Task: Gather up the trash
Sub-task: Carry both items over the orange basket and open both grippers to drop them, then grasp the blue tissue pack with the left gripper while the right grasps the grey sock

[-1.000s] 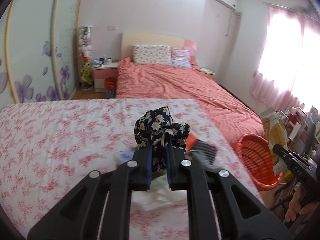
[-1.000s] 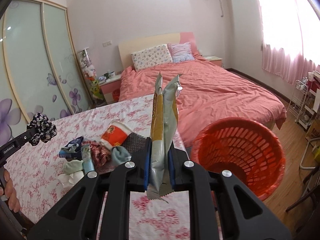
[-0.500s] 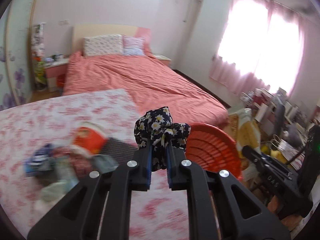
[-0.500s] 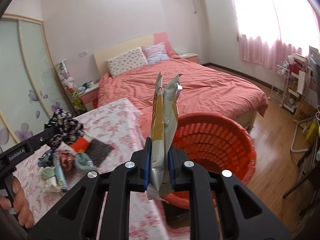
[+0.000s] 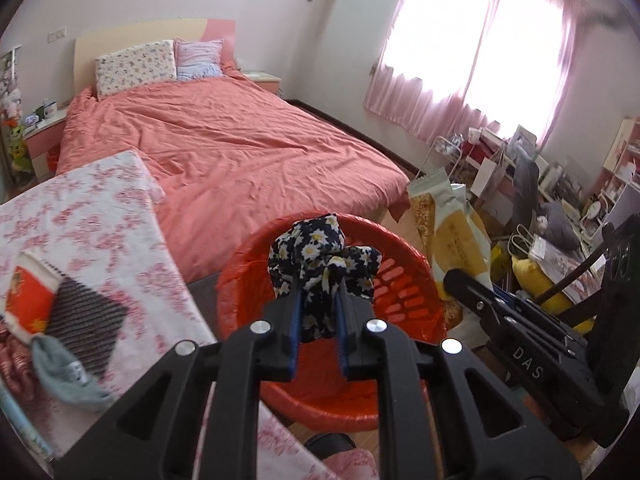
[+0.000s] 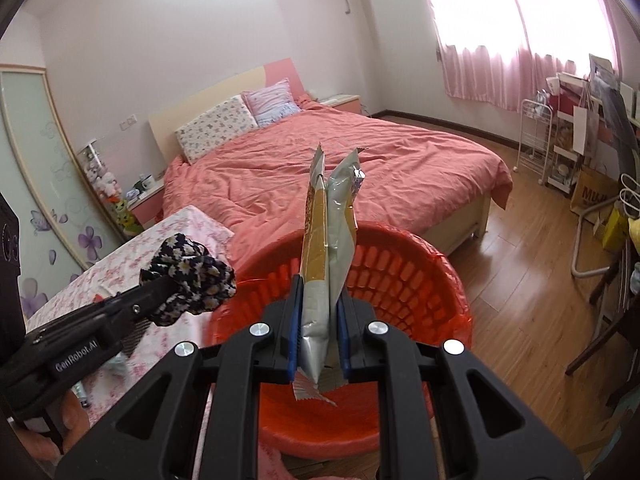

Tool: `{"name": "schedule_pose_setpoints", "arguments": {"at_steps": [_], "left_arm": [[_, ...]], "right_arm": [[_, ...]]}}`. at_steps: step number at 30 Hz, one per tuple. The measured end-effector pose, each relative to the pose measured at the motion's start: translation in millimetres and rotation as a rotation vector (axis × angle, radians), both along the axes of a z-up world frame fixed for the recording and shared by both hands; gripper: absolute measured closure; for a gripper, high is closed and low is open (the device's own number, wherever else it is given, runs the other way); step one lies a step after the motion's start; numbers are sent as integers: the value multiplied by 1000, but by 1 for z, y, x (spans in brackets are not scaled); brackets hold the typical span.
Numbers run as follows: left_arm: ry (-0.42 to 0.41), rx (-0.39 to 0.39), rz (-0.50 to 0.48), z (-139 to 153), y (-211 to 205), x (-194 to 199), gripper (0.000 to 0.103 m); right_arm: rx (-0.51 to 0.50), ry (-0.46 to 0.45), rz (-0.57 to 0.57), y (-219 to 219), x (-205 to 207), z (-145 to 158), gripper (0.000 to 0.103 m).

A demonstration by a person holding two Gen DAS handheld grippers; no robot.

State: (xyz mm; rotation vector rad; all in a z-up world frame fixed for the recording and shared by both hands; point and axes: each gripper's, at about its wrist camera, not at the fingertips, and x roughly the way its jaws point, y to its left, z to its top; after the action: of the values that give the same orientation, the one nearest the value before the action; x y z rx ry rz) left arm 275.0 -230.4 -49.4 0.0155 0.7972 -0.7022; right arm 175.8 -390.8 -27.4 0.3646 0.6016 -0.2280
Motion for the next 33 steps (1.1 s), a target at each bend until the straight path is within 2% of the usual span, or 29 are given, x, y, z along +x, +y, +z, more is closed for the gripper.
{"name": "schedule_pose_setpoints", "arguments": {"at_steps": [3,4,5,6,7,9,20,33], "left_arm": [[0,28,5,-11,-11,7,80],[-1,34,10,-14,-13,10,74],[1,39,13,-16,-14,11,66],[5,45,22,-19,-13,14,61],[8,50,32,-22,-10,17,54],[10,64,55,-26,-5,21,50],[-42,121,154,-19,49,7,38],[-107,137,328,10,162,-25,33]], "right_arm": [[17,7,-2,-7,4,-6,84],[19,11,-2,-8,7,-10,81],[18,15,-3,-10,8,-10,73],[14,20,-3,-11,9,-11,64],[7,26,-7,-10,9,-13,59],[2,31,-13,-11,8,-14,49],[-35,45,-23,-3,3,-4,46],[-98,45,120,72,7,13,46]]}}
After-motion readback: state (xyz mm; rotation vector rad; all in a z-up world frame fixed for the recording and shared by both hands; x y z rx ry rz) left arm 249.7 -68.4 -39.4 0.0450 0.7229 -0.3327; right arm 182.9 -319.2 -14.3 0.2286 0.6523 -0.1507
